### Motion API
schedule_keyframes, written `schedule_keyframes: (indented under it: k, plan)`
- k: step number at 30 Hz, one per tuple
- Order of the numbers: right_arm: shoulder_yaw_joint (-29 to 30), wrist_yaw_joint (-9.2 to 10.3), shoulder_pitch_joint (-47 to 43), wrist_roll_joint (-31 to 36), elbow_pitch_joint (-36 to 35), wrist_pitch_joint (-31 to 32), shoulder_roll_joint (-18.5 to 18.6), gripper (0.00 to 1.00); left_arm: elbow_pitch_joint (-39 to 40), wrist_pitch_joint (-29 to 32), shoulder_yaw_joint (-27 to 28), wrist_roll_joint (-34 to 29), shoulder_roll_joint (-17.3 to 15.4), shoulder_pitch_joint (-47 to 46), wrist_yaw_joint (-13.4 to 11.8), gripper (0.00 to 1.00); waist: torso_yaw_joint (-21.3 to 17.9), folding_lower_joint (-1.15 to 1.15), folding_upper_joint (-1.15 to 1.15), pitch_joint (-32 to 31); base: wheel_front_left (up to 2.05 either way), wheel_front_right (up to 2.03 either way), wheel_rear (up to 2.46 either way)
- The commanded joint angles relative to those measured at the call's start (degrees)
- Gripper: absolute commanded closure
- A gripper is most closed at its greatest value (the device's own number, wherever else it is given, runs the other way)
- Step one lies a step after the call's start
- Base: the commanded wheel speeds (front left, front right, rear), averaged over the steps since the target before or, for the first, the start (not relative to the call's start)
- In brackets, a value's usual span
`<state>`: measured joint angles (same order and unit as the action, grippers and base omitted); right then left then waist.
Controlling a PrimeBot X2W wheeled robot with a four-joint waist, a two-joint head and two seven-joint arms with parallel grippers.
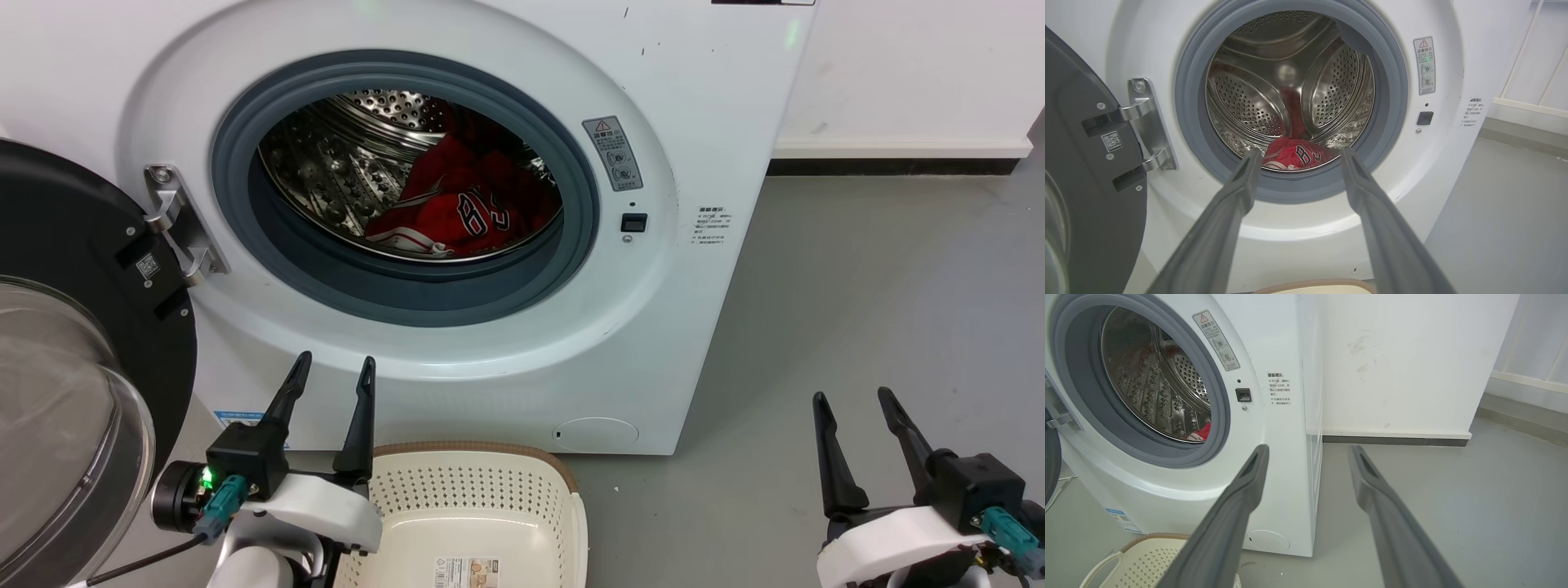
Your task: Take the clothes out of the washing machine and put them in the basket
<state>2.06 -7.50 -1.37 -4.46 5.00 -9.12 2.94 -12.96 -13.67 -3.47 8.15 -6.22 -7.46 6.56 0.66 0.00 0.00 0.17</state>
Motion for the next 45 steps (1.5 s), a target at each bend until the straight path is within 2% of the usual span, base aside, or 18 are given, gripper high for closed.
schedule_keyframes:
  k: [1, 12, 39, 45]
  plan:
    - [-0.1, 0.02, -0.6, 1.1, -0.5, -0.6, -0.1, 0.00, -0.1, -0.4, 0.1, -1.1, 0.1, -0.7, -0.1, 0.00, 0.0, 0.00, 0.00, 0.0, 0.00, 0.00, 0.00]
    - [-0.2, 0.02, -1.2, 5.0, -0.3, -1.1, -0.1, 0.00, -0.9, -1.6, 0.7, -4.9, 0.5, -0.5, -0.3, 0.00, -0.1, 0.00, 0.00, -0.1, 0.00, 0.00, 0.00]
    - [-0.2, 0.03, -0.8, 4.2, 0.3, -0.7, -0.1, 0.00, -2.6, -1.5, 2.3, -4.9, 1.5, -1.5, -0.1, 0.00, 0.2, 0.00, 0.00, 0.1, 0.00, 0.00, 0.00]
    - [-0.9, 0.03, 1.5, 5.1, -0.8, -0.6, -0.1, 0.00, -4.3, -1.5, 3.0, -4.2, 1.7, -4.8, -0.5, 0.00, -1.0, 0.00, 0.00, 3.1, 0.00, 0.00, 0.00]
